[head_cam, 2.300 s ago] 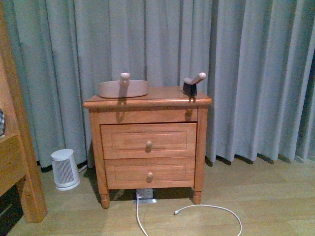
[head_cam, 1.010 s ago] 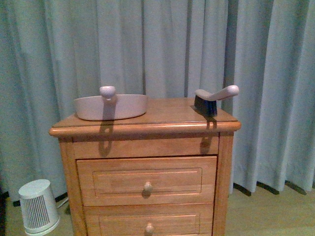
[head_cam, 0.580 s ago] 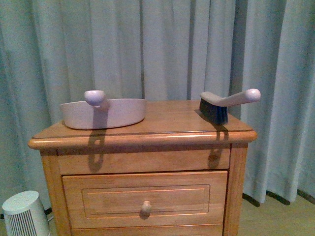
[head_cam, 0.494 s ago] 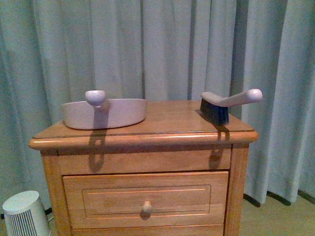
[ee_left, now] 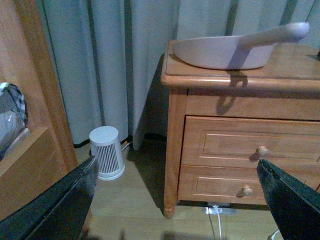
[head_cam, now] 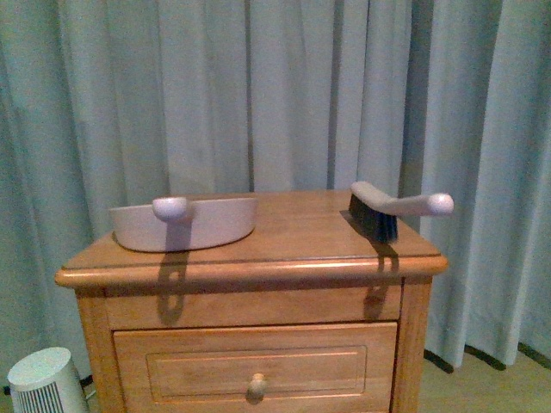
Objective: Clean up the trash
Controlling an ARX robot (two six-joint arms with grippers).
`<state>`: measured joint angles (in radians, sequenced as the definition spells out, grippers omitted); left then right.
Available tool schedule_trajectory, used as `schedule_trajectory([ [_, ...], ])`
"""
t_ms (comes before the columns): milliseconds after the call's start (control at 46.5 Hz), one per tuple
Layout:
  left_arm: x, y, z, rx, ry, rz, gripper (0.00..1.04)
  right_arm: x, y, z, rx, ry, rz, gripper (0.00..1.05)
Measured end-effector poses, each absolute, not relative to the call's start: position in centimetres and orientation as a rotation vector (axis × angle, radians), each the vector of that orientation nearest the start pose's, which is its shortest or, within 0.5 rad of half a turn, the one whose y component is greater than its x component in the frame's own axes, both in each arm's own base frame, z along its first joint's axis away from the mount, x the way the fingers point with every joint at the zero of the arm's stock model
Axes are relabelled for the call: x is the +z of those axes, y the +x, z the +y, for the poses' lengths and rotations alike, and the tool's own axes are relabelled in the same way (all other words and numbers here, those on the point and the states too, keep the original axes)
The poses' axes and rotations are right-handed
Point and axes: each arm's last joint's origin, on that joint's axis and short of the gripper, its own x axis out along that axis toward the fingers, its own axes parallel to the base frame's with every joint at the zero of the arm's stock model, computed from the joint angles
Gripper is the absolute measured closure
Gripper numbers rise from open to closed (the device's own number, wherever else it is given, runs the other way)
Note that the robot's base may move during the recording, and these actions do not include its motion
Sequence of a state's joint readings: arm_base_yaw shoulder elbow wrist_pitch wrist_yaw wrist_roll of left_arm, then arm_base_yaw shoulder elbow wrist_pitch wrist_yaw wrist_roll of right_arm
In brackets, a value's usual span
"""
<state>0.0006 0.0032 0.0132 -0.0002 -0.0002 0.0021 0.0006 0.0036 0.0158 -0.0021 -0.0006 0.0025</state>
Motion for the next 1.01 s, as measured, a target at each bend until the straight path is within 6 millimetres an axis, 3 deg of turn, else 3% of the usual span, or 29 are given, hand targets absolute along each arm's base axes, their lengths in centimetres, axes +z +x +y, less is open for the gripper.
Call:
schedule_trajectory([
  [666, 16.8, 9.7, 0.0, 0.001, 0.002, -0.009, 0.08, 16.8, 9.7, 0.0, 0.002, 0.003, -0.010, 0.07],
  [752, 16.5, 9.9, 0.0, 0.020, -0.024, 0.196, 0.08, 16.8, 9.7, 0.0, 0.001, 0.003, -0.010, 0.07],
  [860, 16.4, 11.0, 0.1, 0.019, -0.021, 0.306, 0.08, 16.8, 9.7, 0.0, 0.002, 0.003, -0.010, 0.07],
  [1010, 19.9, 14.6, -0.1, 0.016, 0.050, 0.273, 0.08, 16.8, 9.7, 0.0, 0.002, 0.003, -0.010, 0.07],
])
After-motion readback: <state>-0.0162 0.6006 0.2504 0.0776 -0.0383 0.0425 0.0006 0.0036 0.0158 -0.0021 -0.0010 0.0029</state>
